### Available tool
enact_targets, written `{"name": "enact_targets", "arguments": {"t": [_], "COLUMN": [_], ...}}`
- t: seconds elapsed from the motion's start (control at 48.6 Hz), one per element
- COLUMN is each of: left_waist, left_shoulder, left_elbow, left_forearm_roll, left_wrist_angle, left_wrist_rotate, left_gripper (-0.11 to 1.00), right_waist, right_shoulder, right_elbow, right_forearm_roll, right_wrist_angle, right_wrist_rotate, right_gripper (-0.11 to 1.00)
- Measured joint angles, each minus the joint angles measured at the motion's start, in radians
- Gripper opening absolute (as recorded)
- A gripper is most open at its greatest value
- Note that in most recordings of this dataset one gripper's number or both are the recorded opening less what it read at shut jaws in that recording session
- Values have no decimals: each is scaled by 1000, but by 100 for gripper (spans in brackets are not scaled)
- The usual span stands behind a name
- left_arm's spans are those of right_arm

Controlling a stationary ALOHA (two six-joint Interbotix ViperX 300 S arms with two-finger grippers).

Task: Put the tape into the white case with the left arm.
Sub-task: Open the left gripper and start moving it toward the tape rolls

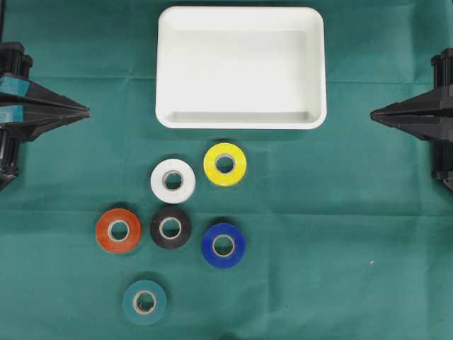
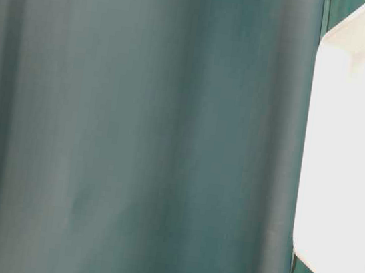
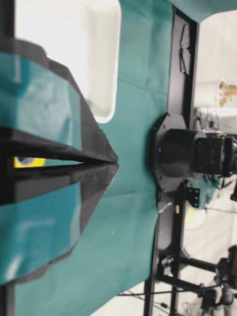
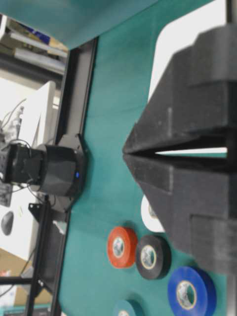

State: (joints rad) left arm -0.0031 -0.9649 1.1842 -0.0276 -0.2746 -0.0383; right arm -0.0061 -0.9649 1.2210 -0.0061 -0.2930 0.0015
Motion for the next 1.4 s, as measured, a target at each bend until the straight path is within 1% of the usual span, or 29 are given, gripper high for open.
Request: {"name": "enact_targets", "arguments": {"t": [0.041,0.082,0.308,0.35,0.391,0.432,0.617,0.864,1.069,1.254,1.398], "left_waist": [-5,-8,-14,-14,-14,-14,-14,-14,-15,-14,-15], "left_shoulder": [0,0,-3,-5,-8,-8,-12,-9,9,54,118], "left_elbow": [0,0,-2,0,-2,0,5,8,5,-21,-49], "left_forearm_roll": [0,0,0,-2,0,0,0,0,0,0,0], "left_wrist_angle": [8,11,14,14,14,14,15,26,32,80,110], "left_wrist_rotate": [3,6,18,21,18,21,20,15,15,15,15], "left_gripper": [8,16,81,90,97,98,98,98,98,98,98], "right_waist": [0,0,2,0,0,0,0,-11,-11,-11,-12], "right_shoulder": [2,0,2,0,2,2,0,0,0,-12,-31], "right_elbow": [2,2,3,3,3,5,25,80,149,207,221], "right_forearm_roll": [0,0,0,2,0,0,0,0,0,0,0], "right_wrist_angle": [0,0,2,2,0,2,18,91,149,170,172], "right_wrist_rotate": [0,0,0,0,0,0,0,3,3,5,11], "right_gripper": [-9,-9,-9,-9,-9,-9,-9,-9,-9,-9,-9]}}
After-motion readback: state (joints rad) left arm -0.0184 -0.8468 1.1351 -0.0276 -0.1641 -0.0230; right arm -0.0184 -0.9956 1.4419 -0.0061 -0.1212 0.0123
